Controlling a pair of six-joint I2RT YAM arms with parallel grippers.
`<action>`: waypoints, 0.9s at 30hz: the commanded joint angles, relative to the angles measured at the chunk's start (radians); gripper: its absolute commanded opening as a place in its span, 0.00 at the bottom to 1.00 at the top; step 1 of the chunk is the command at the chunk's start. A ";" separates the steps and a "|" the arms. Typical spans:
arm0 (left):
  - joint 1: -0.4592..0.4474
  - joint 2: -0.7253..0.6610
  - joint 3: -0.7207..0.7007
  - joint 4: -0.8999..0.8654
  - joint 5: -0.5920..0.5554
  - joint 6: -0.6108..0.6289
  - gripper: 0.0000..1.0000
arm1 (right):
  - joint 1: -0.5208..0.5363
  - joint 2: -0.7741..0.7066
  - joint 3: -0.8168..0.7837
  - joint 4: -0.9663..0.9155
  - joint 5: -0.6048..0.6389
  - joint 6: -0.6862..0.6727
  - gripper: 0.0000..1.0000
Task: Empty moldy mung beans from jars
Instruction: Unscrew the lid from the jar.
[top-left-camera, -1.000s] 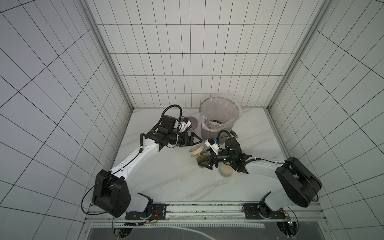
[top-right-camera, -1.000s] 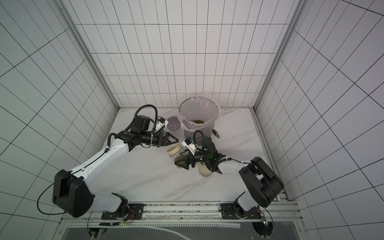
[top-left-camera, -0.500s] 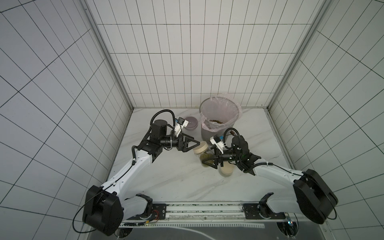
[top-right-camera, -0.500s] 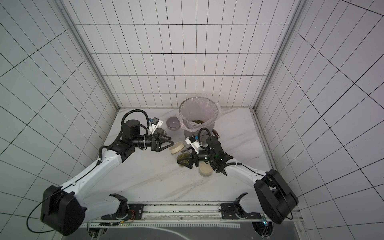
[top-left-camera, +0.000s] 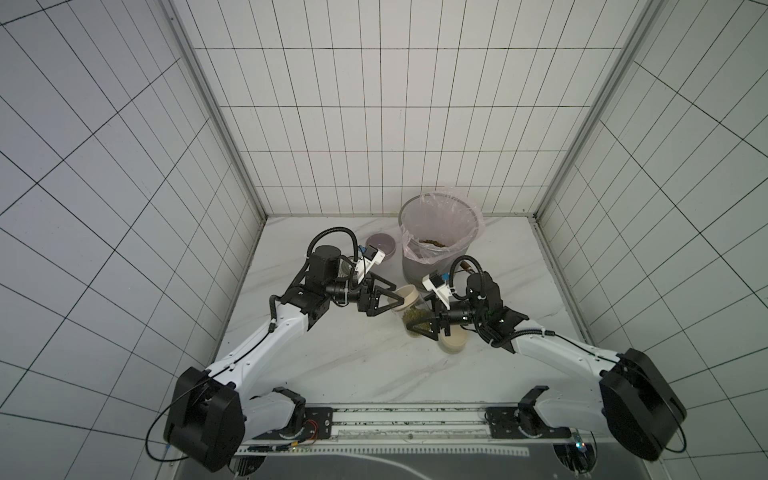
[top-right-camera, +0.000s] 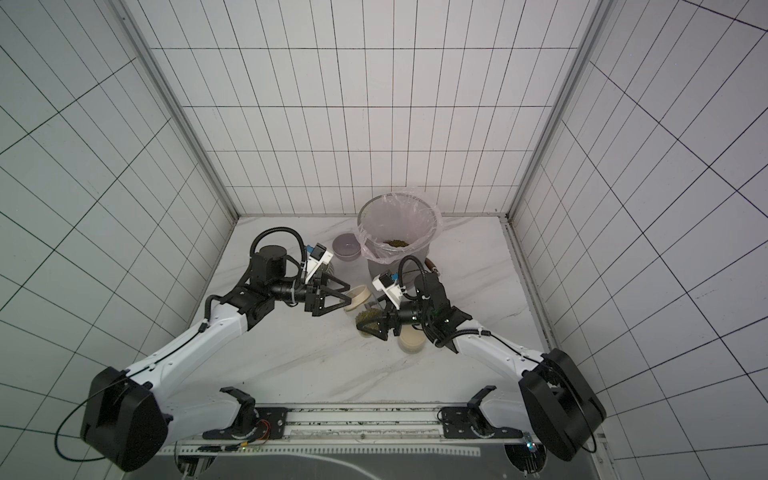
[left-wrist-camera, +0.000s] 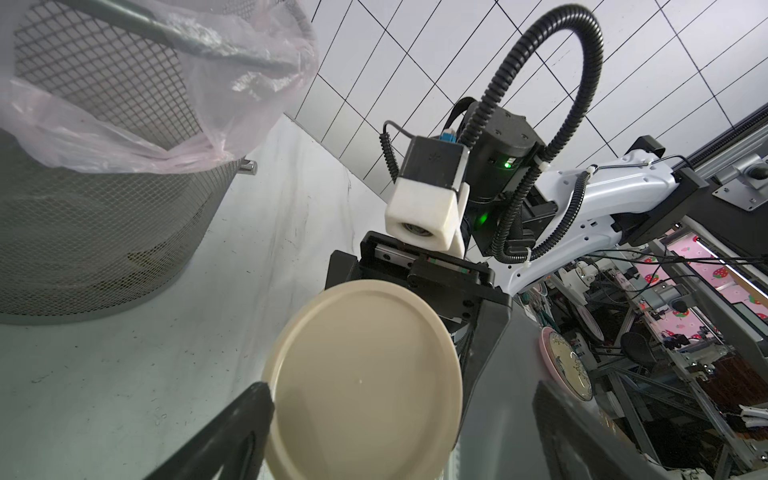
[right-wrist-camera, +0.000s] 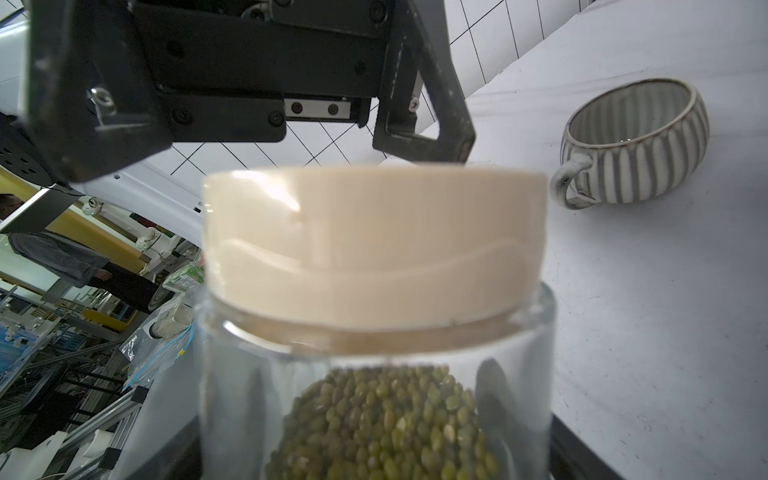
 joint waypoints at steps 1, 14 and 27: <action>-0.023 0.017 0.011 0.007 -0.002 0.026 0.98 | -0.007 -0.032 0.068 0.050 -0.033 -0.019 0.69; -0.078 0.054 0.015 -0.032 -0.078 0.052 0.98 | -0.002 -0.044 0.081 0.036 -0.036 -0.018 0.67; -0.020 -0.004 0.050 -0.080 -0.172 0.072 0.98 | 0.002 -0.073 0.088 -0.003 -0.027 -0.030 0.67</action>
